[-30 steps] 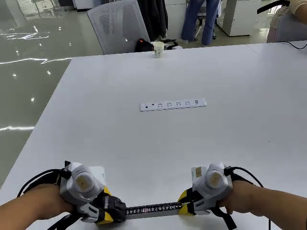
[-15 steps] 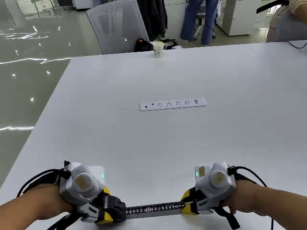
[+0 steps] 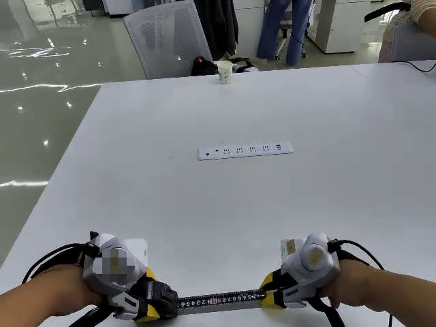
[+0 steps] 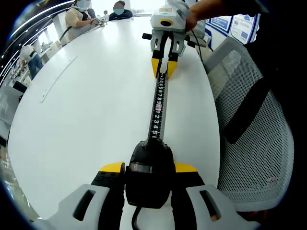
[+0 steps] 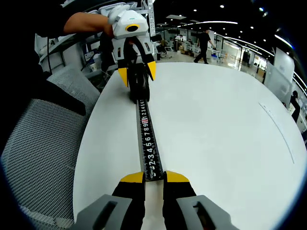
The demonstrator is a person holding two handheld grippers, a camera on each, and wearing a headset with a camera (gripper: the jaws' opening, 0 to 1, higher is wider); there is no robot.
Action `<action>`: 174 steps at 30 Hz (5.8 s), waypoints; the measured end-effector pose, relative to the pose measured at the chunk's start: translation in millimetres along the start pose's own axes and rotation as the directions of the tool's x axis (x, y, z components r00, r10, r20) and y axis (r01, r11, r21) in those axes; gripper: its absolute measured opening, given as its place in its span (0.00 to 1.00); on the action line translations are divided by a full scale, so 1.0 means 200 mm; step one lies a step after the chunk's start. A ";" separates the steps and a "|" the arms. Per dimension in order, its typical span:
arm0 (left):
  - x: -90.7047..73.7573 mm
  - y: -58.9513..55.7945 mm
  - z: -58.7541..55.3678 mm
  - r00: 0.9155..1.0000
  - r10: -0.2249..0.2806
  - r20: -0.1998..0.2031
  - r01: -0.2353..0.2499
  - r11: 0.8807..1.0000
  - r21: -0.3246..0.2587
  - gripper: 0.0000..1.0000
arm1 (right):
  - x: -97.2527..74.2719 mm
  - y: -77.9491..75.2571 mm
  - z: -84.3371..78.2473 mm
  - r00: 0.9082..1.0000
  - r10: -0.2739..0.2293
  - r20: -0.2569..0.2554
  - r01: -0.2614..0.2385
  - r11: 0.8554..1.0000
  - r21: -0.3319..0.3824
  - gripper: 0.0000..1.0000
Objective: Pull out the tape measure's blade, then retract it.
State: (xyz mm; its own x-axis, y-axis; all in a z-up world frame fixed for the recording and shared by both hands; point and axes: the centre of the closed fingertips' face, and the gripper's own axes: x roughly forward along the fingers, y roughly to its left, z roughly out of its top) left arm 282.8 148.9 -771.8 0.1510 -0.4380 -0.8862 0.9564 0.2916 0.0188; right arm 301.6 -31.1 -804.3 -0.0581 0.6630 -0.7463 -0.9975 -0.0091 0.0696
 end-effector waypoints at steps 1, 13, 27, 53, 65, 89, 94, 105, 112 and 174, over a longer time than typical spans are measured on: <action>0.00 0.00 0.00 1.000 0.000 0.000 0.000 1.000 -0.001 0.31 | 0.00 0.00 0.00 1.000 0.000 0.000 0.000 1.000 -0.001 0.10; 0.00 0.00 0.00 1.000 0.001 0.001 -0.001 1.000 -0.003 0.31 | -0.02 0.00 -0.03 1.000 -0.004 -0.004 0.004 1.000 -0.005 0.10; 0.00 0.00 -0.01 1.000 0.004 0.001 -0.004 1.000 -0.003 0.31 | -0.03 -0.01 -0.04 1.000 -0.005 -0.002 0.005 1.000 -0.005 0.10; 0.00 0.00 0.00 1.000 0.010 -0.001 -0.010 1.000 -0.006 0.31 | -0.06 -0.01 -0.08 1.000 -0.013 -0.003 0.013 1.000 0.005 0.10; 0.00 0.00 0.00 1.000 0.012 -0.001 -0.012 1.000 -0.008 0.31 | -0.08 -0.02 -0.09 1.000 -0.016 -0.002 0.016 1.000 0.012 0.10; 0.01 0.01 0.00 1.000 0.008 0.011 -0.008 1.000 -0.013 0.31 | -0.11 -0.02 -0.13 1.000 -0.020 -0.010 0.021 0.999 0.032 0.10; 0.01 0.01 0.00 1.000 0.008 0.014 -0.008 1.000 -0.013 0.31 | -0.11 -0.02 -0.13 1.000 -0.021 -0.011 0.022 0.999 0.030 0.10; 0.00 0.01 0.00 1.000 0.008 0.015 -0.008 1.000 -0.011 0.31 | -0.12 -0.03 -0.14 0.999 -0.023 -0.024 0.023 0.999 0.029 0.10; 0.00 0.01 0.00 1.000 0.008 0.016 -0.008 1.000 -0.012 0.31 | -0.14 -0.03 -0.16 0.999 -0.025 -0.025 0.025 0.999 0.037 0.10; 0.00 0.00 0.00 1.000 0.021 0.015 -0.021 1.000 -0.020 0.32 | -0.22 -0.04 -0.25 0.999 -0.037 -0.025 0.039 0.997 0.063 0.10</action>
State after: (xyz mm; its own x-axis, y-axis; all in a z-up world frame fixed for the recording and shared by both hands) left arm 283.5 148.5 -772.4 0.1751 -0.4440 -0.8787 0.9478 0.3175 0.0284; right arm 309.7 -96.6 -805.2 -0.0221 0.6439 -0.7648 -0.9946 0.0637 0.0823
